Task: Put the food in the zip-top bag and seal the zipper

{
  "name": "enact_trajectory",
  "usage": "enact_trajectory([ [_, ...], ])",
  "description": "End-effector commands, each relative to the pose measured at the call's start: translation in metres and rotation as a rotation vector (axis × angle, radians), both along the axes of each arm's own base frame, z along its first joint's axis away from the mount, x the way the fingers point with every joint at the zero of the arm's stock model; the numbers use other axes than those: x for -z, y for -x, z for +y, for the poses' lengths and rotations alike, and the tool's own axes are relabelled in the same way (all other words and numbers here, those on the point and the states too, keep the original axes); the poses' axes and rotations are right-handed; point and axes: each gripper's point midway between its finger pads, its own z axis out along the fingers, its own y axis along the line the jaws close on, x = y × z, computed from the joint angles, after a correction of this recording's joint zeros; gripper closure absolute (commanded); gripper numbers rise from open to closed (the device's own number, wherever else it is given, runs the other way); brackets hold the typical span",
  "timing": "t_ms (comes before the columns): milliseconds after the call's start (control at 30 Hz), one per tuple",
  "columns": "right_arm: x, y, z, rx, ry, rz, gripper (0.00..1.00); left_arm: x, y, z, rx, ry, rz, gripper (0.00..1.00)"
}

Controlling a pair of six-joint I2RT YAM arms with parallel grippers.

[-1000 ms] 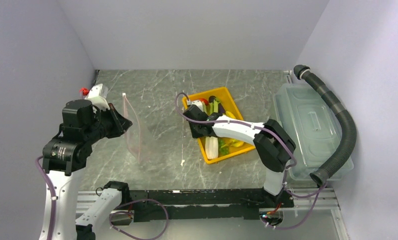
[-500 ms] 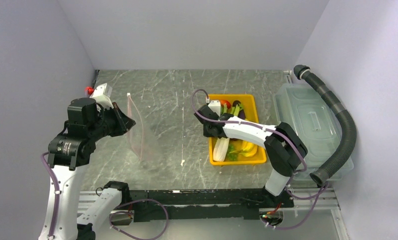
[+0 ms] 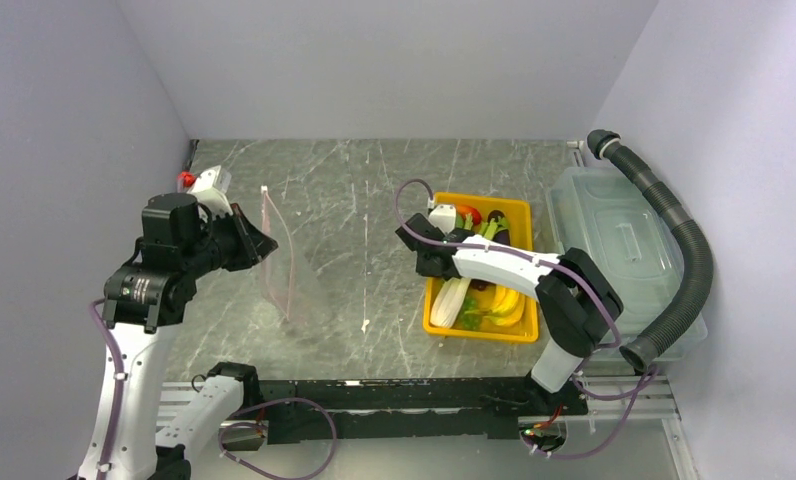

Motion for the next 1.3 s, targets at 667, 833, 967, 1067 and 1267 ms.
enact_trajectory([
  [667, -0.089, -0.009, 0.013, -0.102, -0.169, -0.131, 0.41, 0.003, -0.007, -0.004, 0.014, 0.021, -0.019, 1.00],
  [833, -0.127, -0.002, 0.027, -0.204, -0.290, -0.206, 0.33, 0.002, -0.008, -0.004, 0.012, 0.015, -0.023, 1.00],
  [967, -0.156, 0.005, 0.039, -0.296, -0.372, -0.258, 0.26, 0.003, -0.009, -0.005, 0.018, 0.018, -0.025, 1.00],
  [1067, -0.174, 0.011, 0.045, -0.354, -0.422, -0.295, 0.23, 0.004, -0.010, -0.005, 0.022, 0.020, -0.025, 1.00],
  [1267, -0.202, 0.007, 0.031, -0.363, -0.375, -0.382, 0.18, 0.006, -0.016, -0.010, 0.051, 0.024, -0.033, 1.00],
])
